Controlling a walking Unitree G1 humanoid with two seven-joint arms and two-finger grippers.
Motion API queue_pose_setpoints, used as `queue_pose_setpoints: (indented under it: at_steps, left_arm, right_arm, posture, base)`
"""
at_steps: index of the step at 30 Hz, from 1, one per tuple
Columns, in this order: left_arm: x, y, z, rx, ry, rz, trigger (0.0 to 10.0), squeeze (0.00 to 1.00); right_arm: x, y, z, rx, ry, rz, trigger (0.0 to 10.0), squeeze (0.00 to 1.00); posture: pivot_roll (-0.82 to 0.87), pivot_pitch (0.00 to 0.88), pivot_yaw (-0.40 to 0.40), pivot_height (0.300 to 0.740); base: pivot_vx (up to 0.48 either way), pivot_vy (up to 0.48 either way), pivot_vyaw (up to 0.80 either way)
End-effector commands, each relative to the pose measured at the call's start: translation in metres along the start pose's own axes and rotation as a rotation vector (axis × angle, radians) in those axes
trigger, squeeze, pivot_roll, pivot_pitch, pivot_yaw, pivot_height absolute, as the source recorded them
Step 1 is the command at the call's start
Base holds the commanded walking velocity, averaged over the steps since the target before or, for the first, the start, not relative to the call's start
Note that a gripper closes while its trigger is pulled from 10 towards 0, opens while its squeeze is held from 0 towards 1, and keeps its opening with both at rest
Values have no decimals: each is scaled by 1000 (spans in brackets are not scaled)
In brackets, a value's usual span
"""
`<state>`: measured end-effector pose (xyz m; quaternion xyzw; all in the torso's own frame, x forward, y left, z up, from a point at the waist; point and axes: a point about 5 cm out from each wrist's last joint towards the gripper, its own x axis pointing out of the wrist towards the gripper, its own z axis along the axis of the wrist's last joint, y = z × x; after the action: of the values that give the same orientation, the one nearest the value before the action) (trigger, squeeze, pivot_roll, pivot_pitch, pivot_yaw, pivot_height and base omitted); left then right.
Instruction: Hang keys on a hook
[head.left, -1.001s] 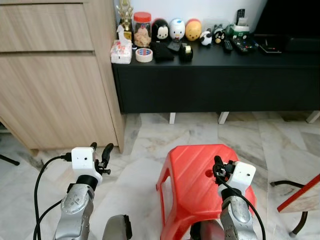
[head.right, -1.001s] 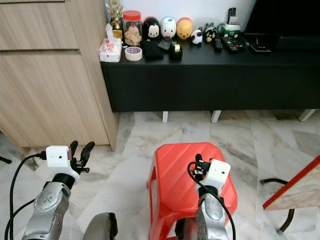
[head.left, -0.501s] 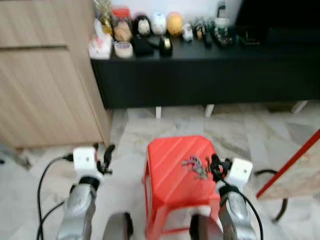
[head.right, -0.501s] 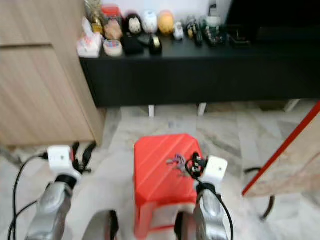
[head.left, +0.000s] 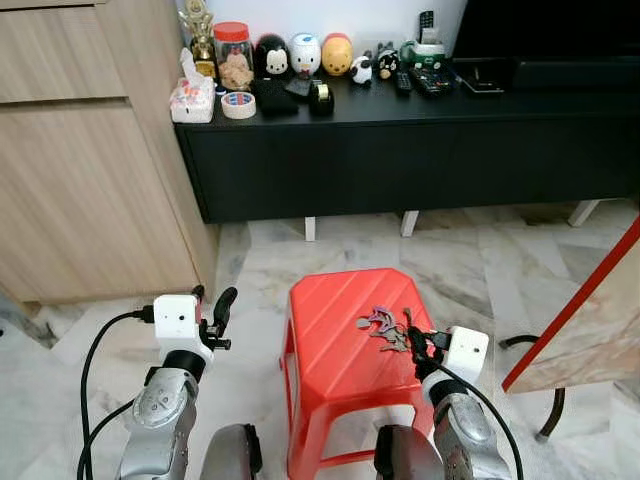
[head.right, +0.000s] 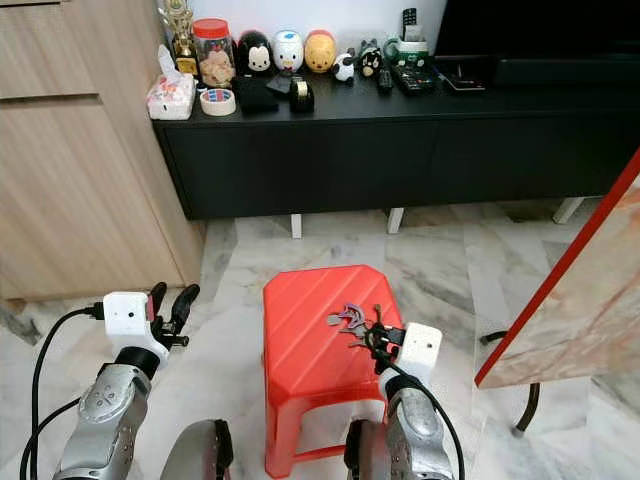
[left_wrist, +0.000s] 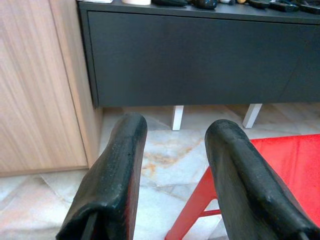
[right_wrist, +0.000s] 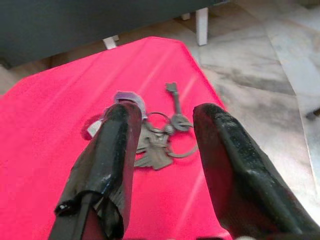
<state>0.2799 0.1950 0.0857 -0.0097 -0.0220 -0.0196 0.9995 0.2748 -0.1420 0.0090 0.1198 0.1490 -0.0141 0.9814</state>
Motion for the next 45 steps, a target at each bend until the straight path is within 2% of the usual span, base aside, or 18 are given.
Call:
queue_pose_setpoints:
  at_steps: [1, 6, 11, 33, 40, 45]
  left_arm:
    - [-1, -1, -1, 3, 11, -6, 10000, 0]
    - [-1, -2, -1, 4, 8, -12, 10000, 0]
    - [-1, -2, -1, 5, 7, -15, 10000, 0]
    - [0, -2, 0, 7, -1, -12, 10000, 0]
    - [-2, -1, -2, 6, 5, -11, 10000, 0]
    - [-2, -1, -2, 9, 8, -10, 10000, 0]
  right_arm:
    - [-1, -1, 1, -10, -12, 0, 10000, 0]
    - [-2, 0, -2, -8, 6, 7, 10000, 0]
    - [-2, -2, -2, 9, -2, -8, 10000, 0]
    - [-3, -2, -3, 10, 1, -14, 10000, 0]
    - [-7, -4, -16, 27, 54, -13, 10000, 0]
    - [-8, -14, -22, 167, 92, -93, 10000, 0]
  posture:
    - [106, 69, -60, 587]
    - [103, 70, -59, 587]
    - [105, 69, -60, 587]
    - [104, 69, -60, 587]
    - [105, 70, -60, 587]
    - [105, 70, -60, 587]
  base:
    - [0, 0, 800]
    - [0, 0, 727]
    - [0, 0, 0]
    - [281, 0, 0]
    - [0, 0, 0]
    - [0, 0, 0]
